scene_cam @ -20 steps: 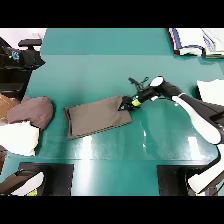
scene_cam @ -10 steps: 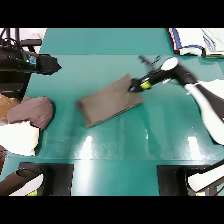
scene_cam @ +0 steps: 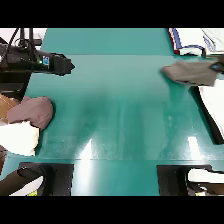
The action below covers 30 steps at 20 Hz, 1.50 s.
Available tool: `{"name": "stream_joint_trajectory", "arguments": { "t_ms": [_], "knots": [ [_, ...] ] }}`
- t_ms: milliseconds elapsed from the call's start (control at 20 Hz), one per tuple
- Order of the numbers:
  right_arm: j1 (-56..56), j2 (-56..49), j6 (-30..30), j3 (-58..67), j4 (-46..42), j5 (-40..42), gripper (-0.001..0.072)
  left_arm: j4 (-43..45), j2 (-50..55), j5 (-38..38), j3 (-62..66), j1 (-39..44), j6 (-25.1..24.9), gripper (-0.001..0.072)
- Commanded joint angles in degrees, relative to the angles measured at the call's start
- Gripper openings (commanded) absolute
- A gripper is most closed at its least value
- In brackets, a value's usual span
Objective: Fold the shirts.
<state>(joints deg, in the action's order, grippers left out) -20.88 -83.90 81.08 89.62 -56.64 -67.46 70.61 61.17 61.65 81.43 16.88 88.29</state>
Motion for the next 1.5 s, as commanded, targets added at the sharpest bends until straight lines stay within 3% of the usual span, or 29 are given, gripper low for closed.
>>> {"name": "stream_joint_trajectory", "arguments": {
  "t_ms": [0,450,850,1000,1300,1350,1400,1450],
  "knots": [
    [-10.51,1.18,0.13,0.04,0.11,0.42,0.0016,-0.50,0.02,-3.04,-0.02,2.01,0.46,0.0024],
    [-12.31,1.18,-0.76,5.53,7.48,5.57,0.0016,-1.33,0.02,-3.67,-0.02,2.05,0.46,0.0024],
    [-17.09,1.27,-0.72,18.58,6.91,-7.65,0.0016,-1.40,0.02,-3.58,-0.02,2.05,0.24,0.0024],
    [-20.44,3.87,-0.74,14.47,6.58,-10.40,0.0016,-1.40,0.02,-3.54,-0.02,2.05,0.22,0.0024],
    [-27.10,12.15,-0.76,-2.32,-7.91,-11.37,0.0017,-1.38,0.02,-3.28,-0.02,2.05,0.15,0.0024],
    [-28.09,13.09,-0.74,-5.29,-9.99,-11.72,0.0030,-1.38,0.02,-2.97,-0.02,2.05,0.11,0.0024],
    [-29.07,13.73,-0.76,-8.20,-11.21,-11.98,0.0107,-1.36,0.02,-2.58,-0.02,2.05,-0.26,0.0025],
    [-30.03,14.03,-0.76,-10.56,-11.50,-12.13,0.0228,-1.38,0.02,-2.19,-0.02,2.05,-0.26,0.0024]
  ]
}}
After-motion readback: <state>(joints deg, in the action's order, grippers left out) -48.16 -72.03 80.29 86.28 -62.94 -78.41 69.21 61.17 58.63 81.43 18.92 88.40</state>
